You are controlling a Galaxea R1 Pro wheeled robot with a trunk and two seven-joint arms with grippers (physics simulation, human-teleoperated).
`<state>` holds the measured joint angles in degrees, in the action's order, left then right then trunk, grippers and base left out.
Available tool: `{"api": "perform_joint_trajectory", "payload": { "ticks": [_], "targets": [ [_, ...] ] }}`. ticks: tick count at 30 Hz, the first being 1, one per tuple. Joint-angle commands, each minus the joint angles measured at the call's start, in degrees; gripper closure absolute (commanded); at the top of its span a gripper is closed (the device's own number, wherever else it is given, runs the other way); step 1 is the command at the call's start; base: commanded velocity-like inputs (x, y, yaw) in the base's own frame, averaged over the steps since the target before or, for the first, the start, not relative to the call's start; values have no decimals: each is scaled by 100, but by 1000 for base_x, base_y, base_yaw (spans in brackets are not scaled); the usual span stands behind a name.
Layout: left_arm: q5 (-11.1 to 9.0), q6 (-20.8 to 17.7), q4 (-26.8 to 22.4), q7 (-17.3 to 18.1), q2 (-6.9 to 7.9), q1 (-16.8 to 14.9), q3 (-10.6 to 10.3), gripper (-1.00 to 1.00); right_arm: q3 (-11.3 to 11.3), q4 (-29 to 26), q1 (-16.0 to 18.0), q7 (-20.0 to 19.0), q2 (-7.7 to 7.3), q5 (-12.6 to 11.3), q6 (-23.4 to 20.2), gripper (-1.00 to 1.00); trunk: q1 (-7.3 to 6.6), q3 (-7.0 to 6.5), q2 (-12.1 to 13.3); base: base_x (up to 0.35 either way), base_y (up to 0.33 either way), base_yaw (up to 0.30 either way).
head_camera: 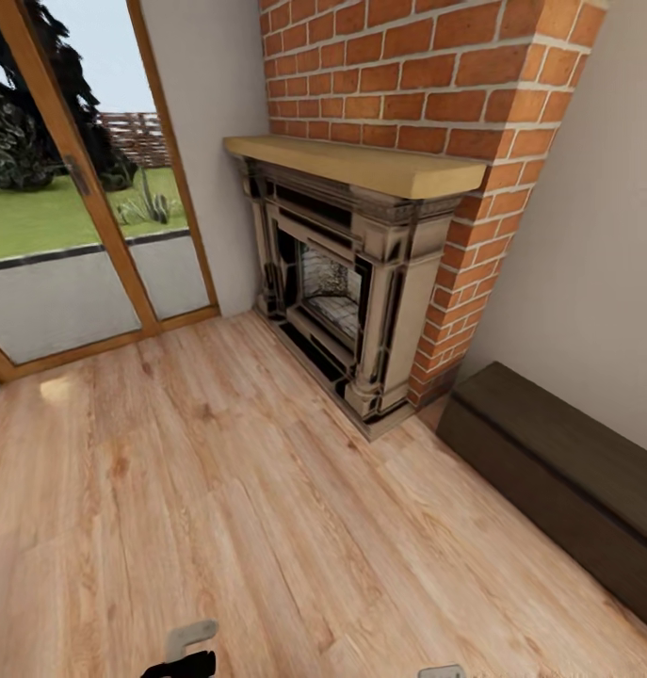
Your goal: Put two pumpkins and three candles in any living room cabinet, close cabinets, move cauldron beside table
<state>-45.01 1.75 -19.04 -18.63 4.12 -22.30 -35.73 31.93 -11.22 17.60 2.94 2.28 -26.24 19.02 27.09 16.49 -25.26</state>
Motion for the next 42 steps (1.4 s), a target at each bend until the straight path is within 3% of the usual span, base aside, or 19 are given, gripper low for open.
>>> {"api": "perform_joint_trajectory", "payload": {
  "ticks": [1,42],
  "targets": [
    [-60,18,-12,-35,5,-2,-49,-100,47,6,6,31,1,-30,20,-100,3,7,-9,22,17,-277],
    [-61,18,-12,-47,-22,7,-47,-100,44,-13,5,-12,1,-72,138,-100,3,-115,-9,1,1,-277]
  ]
}}
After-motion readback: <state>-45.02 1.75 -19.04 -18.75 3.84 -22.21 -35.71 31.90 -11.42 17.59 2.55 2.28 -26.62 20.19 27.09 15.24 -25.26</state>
